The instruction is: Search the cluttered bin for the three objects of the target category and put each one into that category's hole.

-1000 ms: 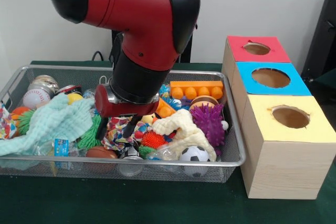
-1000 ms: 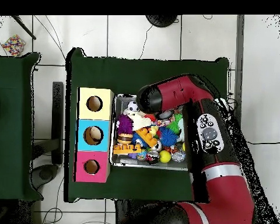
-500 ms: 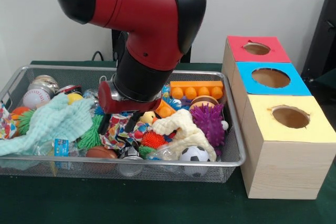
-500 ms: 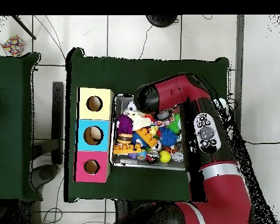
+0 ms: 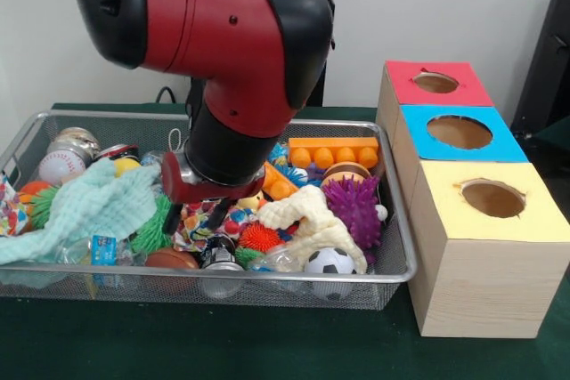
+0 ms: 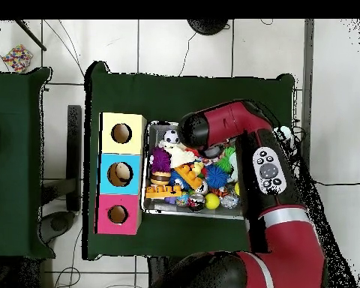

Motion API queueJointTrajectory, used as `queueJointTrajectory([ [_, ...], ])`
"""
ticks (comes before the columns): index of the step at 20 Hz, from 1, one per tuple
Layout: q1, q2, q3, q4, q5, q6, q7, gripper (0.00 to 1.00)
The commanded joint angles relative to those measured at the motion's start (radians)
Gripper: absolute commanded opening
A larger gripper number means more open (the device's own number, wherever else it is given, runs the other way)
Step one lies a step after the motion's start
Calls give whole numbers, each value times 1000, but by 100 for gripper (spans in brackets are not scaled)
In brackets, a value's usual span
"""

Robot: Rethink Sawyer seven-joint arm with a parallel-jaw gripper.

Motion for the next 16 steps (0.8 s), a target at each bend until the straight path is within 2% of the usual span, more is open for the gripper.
queueJointTrajectory([
  [1,-38,98,15,-34,-87,-36,-357,100],
  [13,-21,99,2,-49,-87,5,-350,100],
  [14,-20,98,2,-49,-87,5,-349,0],
  [16,-20,97,1,-49,-86,7,-348,0],
])
